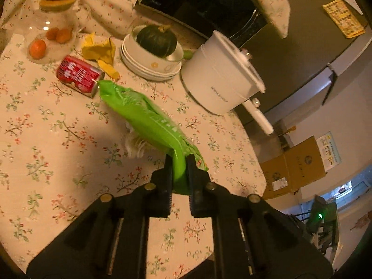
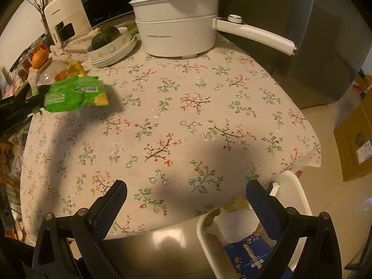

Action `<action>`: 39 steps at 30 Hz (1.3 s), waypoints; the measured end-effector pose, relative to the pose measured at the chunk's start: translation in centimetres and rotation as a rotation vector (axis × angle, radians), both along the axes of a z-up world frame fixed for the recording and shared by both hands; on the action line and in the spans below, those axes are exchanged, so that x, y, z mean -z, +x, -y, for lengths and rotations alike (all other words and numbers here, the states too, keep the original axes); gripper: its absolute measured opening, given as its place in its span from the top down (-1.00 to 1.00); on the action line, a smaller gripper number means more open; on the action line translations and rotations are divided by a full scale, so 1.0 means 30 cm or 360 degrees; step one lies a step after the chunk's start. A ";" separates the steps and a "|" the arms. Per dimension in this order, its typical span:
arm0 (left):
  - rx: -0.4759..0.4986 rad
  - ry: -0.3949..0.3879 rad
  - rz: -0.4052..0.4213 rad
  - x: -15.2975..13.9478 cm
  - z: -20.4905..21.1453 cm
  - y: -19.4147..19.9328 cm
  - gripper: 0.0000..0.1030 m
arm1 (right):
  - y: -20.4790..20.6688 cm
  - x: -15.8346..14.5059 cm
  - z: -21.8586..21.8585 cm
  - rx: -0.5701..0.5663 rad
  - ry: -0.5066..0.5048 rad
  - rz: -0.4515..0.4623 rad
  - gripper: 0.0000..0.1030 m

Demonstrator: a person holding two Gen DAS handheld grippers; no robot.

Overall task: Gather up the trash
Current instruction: 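Lift the green snack bag with the left tool while the right tool grasps the crumpled white paper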

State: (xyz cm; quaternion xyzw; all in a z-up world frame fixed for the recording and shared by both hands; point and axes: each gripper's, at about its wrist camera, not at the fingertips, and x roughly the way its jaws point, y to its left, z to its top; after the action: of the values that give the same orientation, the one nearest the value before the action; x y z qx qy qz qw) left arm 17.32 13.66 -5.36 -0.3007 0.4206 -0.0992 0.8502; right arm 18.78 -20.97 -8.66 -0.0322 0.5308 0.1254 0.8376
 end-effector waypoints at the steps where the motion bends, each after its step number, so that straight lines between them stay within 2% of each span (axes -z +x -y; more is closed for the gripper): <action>1: 0.0005 -0.0005 0.0021 -0.012 -0.012 -0.021 0.77 | -0.002 0.000 -0.009 -0.0009 0.0000 0.0000 -1.00; 4: 0.0019 -0.0006 0.0070 -0.043 -0.051 -0.086 0.77 | -0.009 -0.012 -0.046 -0.0050 0.0016 0.0019 -1.00; 7: 0.0016 0.0116 0.0114 -0.071 -0.072 -0.143 0.77 | -0.014 -0.025 -0.083 -0.0071 0.0049 0.0034 -1.00; 15: -0.0046 0.0305 0.0173 -0.104 -0.161 -0.227 0.77 | 0.044 -0.020 -0.262 -0.0157 0.0055 0.0056 -1.00; 20: -0.0075 0.0385 0.0140 -0.091 -0.201 -0.212 0.77 | 0.115 0.010 -0.405 -0.0215 0.0141 0.0029 -1.00; 25: -0.0053 0.0581 0.0103 -0.085 -0.212 -0.208 0.77 | 0.210 0.052 -0.554 -0.0236 0.0223 0.0022 -1.00; 28: -0.0058 0.0643 0.0092 -0.082 -0.235 -0.216 0.77 | 0.256 0.077 -0.618 -0.0240 0.0256 0.0024 -1.00; 33: -0.0091 0.0670 0.0051 -0.058 -0.302 -0.227 0.77 | 0.323 0.116 -0.670 -0.0197 0.0301 0.0020 -1.00; 39: -0.0139 0.0595 0.0005 -0.028 -0.366 -0.228 0.77 | 0.384 0.171 -0.730 -0.0195 0.0342 -0.0010 -0.92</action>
State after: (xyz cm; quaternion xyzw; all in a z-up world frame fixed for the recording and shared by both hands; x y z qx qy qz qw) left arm 10.48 24.65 -4.51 -0.1552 0.4169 0.0171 0.8954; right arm 30.29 0.94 -13.80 0.0259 0.5139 0.2327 0.8253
